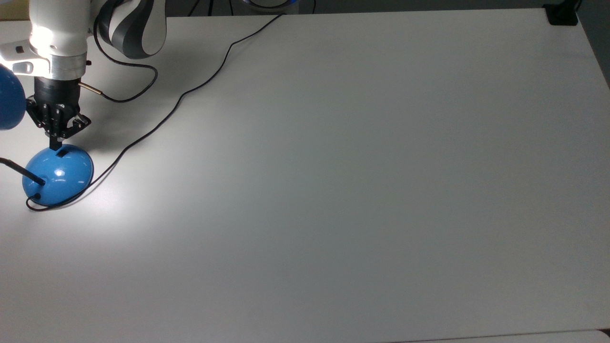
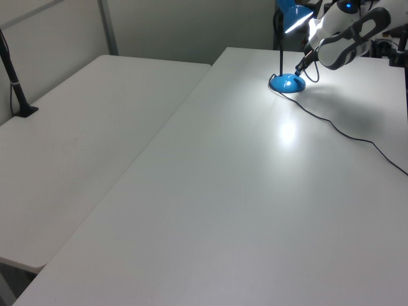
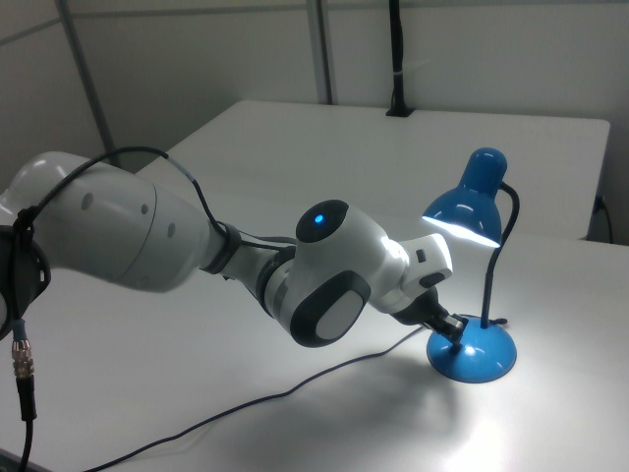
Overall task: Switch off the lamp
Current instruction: 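Lower the gripper onto the switch on the lamp base and press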
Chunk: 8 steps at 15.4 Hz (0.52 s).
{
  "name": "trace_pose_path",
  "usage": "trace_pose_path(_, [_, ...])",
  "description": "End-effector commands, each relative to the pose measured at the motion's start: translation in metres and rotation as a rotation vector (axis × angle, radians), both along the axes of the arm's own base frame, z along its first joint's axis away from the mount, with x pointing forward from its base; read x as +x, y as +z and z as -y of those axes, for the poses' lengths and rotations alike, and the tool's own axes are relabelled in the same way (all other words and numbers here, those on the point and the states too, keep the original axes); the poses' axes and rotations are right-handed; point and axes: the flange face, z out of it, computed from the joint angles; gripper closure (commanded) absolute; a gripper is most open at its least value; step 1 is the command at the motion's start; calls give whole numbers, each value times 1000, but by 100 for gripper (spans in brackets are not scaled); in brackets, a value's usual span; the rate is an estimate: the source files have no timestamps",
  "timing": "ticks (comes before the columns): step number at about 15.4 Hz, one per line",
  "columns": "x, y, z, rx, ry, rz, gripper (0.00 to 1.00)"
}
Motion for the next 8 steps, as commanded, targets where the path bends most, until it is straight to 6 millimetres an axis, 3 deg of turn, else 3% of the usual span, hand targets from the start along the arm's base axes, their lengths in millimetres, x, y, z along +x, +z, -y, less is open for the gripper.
trace_pose_path(1, [4,-4,3,-11,11,8,100])
trace_pose_path(8, [6,-16,-3,-22,31,8,100])
